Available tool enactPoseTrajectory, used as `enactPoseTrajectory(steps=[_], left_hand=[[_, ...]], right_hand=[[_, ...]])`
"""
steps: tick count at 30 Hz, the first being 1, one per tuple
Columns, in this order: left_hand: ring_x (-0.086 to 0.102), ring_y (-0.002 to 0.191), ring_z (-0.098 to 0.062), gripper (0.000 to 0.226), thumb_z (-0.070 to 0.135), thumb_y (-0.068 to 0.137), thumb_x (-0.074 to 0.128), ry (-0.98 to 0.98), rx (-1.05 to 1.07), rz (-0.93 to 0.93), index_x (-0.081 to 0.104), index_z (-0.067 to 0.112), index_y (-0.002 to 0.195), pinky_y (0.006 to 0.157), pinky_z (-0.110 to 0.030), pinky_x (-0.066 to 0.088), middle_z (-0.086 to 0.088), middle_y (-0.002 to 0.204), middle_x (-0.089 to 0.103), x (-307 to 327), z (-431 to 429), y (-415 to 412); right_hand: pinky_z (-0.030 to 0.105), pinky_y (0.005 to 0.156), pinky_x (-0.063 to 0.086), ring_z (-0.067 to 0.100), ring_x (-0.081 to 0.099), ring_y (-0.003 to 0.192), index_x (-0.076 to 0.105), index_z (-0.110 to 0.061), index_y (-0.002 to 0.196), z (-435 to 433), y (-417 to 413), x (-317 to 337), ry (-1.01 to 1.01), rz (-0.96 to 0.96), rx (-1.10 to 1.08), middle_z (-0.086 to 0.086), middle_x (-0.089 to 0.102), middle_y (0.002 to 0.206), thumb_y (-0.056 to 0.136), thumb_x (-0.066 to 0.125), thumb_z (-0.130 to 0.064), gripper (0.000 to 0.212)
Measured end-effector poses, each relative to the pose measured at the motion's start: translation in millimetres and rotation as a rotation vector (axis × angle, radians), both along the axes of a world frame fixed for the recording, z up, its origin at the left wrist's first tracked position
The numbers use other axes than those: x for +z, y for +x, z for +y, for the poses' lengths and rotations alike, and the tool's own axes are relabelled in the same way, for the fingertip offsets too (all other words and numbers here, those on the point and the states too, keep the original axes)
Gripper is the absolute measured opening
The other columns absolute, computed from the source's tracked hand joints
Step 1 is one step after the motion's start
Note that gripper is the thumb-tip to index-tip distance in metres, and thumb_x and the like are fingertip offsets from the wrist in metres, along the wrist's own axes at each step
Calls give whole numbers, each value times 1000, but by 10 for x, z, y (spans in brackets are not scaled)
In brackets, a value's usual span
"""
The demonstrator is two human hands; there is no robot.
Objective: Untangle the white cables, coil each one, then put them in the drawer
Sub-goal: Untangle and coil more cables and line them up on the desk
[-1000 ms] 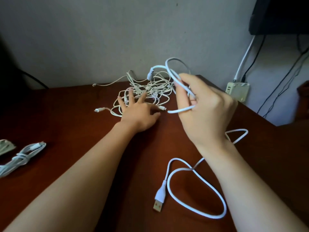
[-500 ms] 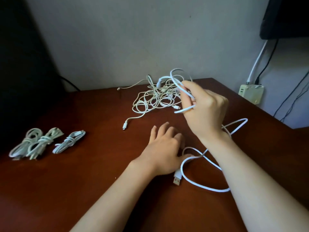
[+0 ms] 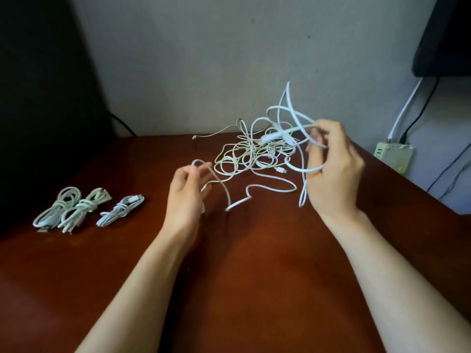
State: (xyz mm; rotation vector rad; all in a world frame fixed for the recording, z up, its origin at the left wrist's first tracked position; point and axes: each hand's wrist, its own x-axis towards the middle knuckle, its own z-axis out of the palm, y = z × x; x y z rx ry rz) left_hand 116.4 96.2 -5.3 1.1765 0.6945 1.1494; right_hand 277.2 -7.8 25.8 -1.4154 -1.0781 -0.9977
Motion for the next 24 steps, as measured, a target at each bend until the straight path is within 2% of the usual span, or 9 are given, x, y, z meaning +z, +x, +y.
enactPoseTrajectory(steps=[2, 4, 7, 10, 12, 14, 17, 19, 24], left_hand=[[65, 107, -13, 27, 17, 105, 34, -3, -3, -86, 51, 16, 84, 101, -39, 47, -2, 119, 66, 50, 6, -29], [65, 108, -12, 30, 18, 104, 35, -13, -29, -132, 52, 16, 80, 102, -40, 47, -1, 121, 66, 77, 11, -56], [63, 113, -15, 32, 22, 104, 34, -57, -92, -164, 50, 18, 78, 106, -43, 42, 1, 122, 66, 101, 14, -90], [61, 115, -16, 32, 26, 104, 33, -91, -144, -213, 48, 20, 76, 109, -43, 37, 2, 125, 64, 126, 15, -114], [61, 115, -14, 31, 28, 103, 33, -119, -189, -255, 46, 21, 75, 109, -40, 36, 3, 127, 63, 157, 12, -129], [60, 116, -13, 32, 29, 103, 32, -142, -236, -294, 45, 22, 75, 108, -39, 36, 3, 127, 62, 181, 12, -145], [61, 116, -13, 30, 31, 101, 33, -147, -305, -317, 44, 22, 75, 107, -39, 37, 5, 124, 65, 195, 18, -155], [60, 117, -12, 27, 33, 98, 35, -143, -342, -325, 44, 23, 75, 107, -39, 37, 6, 125, 65, 204, 12, -159], [55, 124, -16, 17, 36, 86, 43, -149, -439, -407, 45, 23, 76, 111, -41, 34, 5, 129, 63, 240, -22, -205]], right_hand=[[27, 73, 39, 25, 58, 83, 60, 4, 103, -18, 73, 21, -28, 101, -12, 17, 65, 88, 93, 47, -6, 20], [32, 89, 38, 35, 55, 104, 53, 4, 120, -30, 138, 33, -142, 206, -27, 20, 62, 105, 89, 50, -2, 32], [44, 114, 21, 36, 22, 141, 22, 2, 146, -35, 198, 5, -506, 409, -154, 22, 36, 146, 84, 60, -9, 73], [55, 116, 5, 34, 0, 146, 11, -4, 150, -44, 209, -27, -809, 484, -380, 15, 14, 157, 82, 66, -35, 93], [59, 115, -1, 35, -3, 145, 21, -8, 149, -35, 178, -30, -852, 454, -430, 13, 16, 153, 81, 65, -46, 90], [62, 113, -3, 38, 1, 144, 33, -12, 145, -29, 131, -18, -749, 354, -417, 15, 25, 146, 80, 64, -50, 81], [62, 113, 6, 42, 17, 140, 52, -11, 131, 6, 18, -30, -495, 114, -247, 20, 40, 134, 84, 55, -45, 58], [58, 114, 11, 38, 23, 138, 56, -10, 127, 35, -105, -29, -426, -3, -111, 20, 44, 132, 88, 52, -41, 50], [44, 114, 23, 29, 31, 137, 49, -5, 135, 65, -453, -76, -630, -168, 158, 16, 46, 139, 92, 44, -46, 60]])
